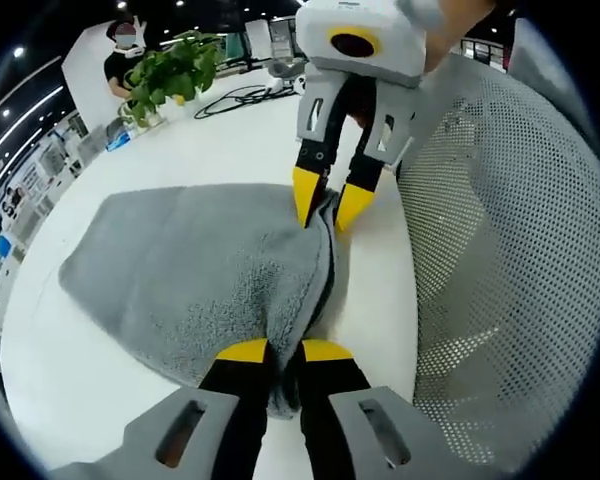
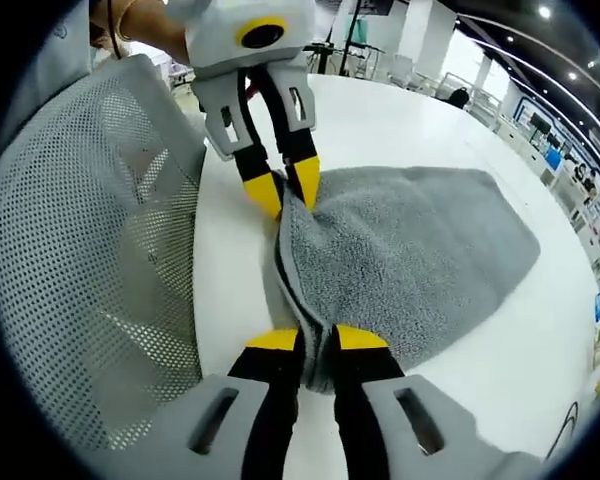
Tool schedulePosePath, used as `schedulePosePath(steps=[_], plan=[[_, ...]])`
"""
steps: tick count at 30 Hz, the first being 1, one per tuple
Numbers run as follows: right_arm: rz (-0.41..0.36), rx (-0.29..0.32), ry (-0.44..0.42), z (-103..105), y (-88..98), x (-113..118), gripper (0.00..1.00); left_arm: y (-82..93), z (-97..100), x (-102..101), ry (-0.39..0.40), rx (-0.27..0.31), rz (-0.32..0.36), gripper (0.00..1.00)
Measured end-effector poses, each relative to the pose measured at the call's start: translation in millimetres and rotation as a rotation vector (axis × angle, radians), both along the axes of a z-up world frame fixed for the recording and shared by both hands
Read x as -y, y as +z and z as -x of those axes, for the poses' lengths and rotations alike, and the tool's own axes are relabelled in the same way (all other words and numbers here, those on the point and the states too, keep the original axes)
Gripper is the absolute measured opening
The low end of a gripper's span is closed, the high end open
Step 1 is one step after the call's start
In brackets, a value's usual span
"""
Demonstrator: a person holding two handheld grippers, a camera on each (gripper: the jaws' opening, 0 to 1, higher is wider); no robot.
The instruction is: Fold the towel on the table until its edges align and the towel forms a compact rectangular stack.
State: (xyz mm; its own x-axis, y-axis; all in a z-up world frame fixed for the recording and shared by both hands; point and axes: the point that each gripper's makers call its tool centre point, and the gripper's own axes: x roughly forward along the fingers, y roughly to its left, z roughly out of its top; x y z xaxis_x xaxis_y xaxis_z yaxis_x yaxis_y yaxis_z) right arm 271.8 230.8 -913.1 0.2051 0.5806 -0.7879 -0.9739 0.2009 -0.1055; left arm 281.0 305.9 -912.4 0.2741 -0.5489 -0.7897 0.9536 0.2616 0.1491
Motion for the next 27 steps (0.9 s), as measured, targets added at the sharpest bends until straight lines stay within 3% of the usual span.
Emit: schedulePosePath(steps=[3, 7, 15, 17, 23, 27], plan=[[-0.010, -0.039, 0.008, -2.2, 0.0, -0.7, 0.06, -0.3, -0.9, 1.1, 0.002, -0.002, 0.007, 0.09], [-0.006, -0.033, 0.030, -0.7, -0.8, -1.3, 0.05, -0.1, -2.2, 2.4, -0.004, 0.009, 0.002, 0.09], [-0.026, -0.004, -0.018, 0.3, -1.1, -2.0, 0.05, 0.1, -1.8, 2.4, 0.014, 0.014, 0.000, 0.09], [-0.018, 0.019, -0.041, 1.1, 0.0, -2.4, 0.05, 0.1, -1.0, 2.9, -0.001, 0.030, -0.025, 0.09], [-0.026, -0.020, -0.098, -1.9, 0.4, -1.3, 0.05, -0.1, 0.3, 2.7, -0.013, 0.051, -0.080, 0.09], [-0.017, 0.029, -0.078, -0.6, 4.3, -1.9, 0.04, 0.9, 0.4, 0.7, -0.023, 0.052, -0.085, 0.08]])
